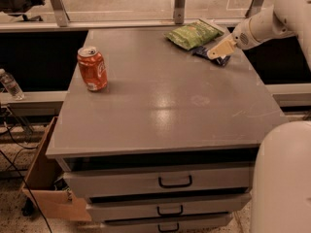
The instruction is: Move rxbar blueberry near green jalapeno chip bag
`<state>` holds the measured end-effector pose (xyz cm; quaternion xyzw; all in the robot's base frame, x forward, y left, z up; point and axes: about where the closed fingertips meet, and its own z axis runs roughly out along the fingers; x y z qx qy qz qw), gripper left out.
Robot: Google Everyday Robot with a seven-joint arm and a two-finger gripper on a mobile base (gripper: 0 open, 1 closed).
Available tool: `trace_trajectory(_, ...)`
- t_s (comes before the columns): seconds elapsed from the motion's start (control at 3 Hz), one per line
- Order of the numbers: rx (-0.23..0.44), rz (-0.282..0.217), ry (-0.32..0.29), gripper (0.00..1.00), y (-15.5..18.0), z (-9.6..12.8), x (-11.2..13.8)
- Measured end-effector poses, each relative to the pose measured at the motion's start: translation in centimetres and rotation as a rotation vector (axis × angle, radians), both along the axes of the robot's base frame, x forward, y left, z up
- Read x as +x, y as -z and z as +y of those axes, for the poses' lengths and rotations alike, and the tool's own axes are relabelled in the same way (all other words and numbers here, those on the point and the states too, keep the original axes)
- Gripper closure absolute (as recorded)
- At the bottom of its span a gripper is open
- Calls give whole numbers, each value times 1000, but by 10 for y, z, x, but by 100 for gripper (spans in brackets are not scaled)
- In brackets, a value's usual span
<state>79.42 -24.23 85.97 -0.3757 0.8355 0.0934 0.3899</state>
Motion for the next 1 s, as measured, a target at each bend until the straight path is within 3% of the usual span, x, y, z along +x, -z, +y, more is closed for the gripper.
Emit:
trace_trajectory(0.33,20,-6,-15,0,-3,5,1)
trace_trajectory(0.67,54,-26,-19,0,-14,1,-4)
trace_trajectory(1.0,134,-76,-19,0,-37,-25,-26)
